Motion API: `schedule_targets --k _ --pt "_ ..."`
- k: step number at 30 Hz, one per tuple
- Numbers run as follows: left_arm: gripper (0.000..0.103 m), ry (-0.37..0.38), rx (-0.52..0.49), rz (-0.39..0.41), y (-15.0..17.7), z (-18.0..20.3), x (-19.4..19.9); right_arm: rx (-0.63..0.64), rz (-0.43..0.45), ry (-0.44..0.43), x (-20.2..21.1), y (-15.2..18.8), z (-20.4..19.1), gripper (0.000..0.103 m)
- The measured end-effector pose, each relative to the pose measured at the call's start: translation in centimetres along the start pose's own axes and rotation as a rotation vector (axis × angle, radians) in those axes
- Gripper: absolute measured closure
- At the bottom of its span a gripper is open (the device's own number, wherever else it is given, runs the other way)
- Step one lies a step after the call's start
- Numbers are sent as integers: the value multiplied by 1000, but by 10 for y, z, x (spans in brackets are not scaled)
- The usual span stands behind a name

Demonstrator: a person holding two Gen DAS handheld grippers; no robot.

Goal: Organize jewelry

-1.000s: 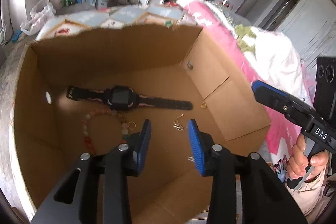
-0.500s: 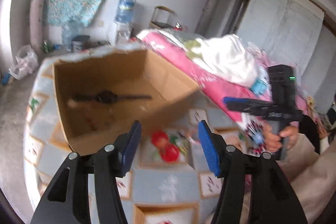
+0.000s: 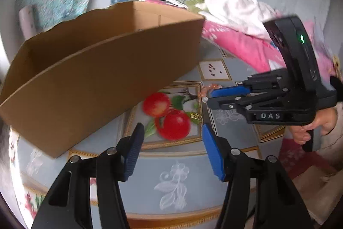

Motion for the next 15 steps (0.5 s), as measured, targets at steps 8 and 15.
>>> schedule_targets --k 8,15 --pt "48 28 -75 16 -8 20 -29 -74 20 66 0 1 25 96" --pt "61 51 -58 -10 -16 21 -48 -137 28 18 -3 1 39 96"
Point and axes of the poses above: each gripper's, at about its wrist camera, not at the fingertips, and x roughly against the way its jaws point, z to its right, y to its underside, the point moved 3 cm from there along -x, roughly the way its jaws point, and after that the axes turned 1 degree about y, right-handed, at the moved point
